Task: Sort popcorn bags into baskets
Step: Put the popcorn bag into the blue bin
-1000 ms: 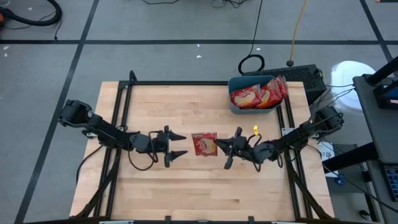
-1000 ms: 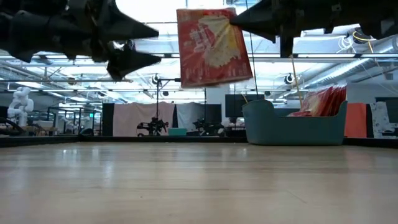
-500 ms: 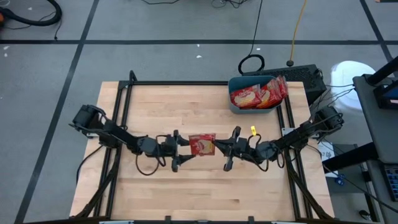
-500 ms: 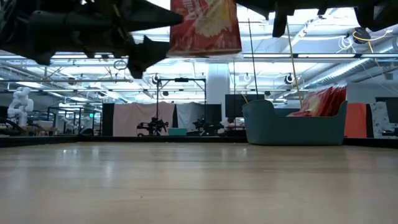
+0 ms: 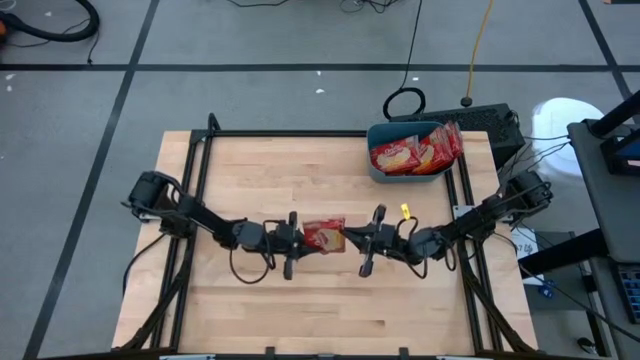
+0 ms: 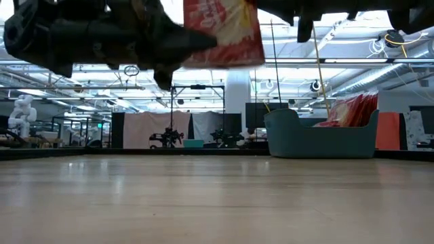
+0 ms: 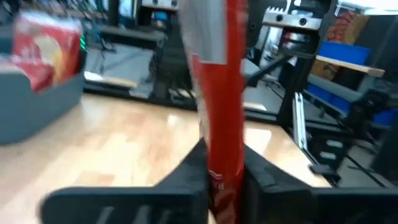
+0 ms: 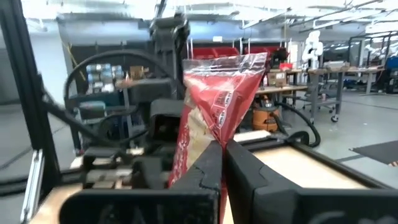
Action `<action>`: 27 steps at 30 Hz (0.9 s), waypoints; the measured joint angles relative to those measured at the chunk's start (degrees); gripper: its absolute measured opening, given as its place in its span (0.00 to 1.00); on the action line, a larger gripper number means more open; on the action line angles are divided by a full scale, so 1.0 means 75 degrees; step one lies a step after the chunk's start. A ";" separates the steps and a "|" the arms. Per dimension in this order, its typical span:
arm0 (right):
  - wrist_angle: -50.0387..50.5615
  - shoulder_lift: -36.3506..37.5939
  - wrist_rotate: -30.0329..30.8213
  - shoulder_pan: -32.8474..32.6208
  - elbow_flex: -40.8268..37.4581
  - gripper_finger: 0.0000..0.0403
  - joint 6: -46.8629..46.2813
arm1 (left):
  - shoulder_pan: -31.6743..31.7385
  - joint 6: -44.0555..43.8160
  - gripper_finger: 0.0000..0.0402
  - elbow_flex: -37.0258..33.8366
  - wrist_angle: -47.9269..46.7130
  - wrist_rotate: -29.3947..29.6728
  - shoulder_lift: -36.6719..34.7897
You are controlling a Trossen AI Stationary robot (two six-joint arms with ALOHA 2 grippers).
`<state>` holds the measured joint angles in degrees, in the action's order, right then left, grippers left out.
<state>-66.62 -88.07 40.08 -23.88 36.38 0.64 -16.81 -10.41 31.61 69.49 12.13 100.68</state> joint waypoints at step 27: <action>1.0804 0.0029 -0.2444 0.1417 0.4484 0.59 -0.3601 | 0.0477 -0.0517 0.08 -0.1654 -0.1480 -0.1011 -0.0086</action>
<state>14.41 -87.85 21.75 -13.26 70.01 -26.37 -13.23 -14.28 19.20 58.38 4.55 100.03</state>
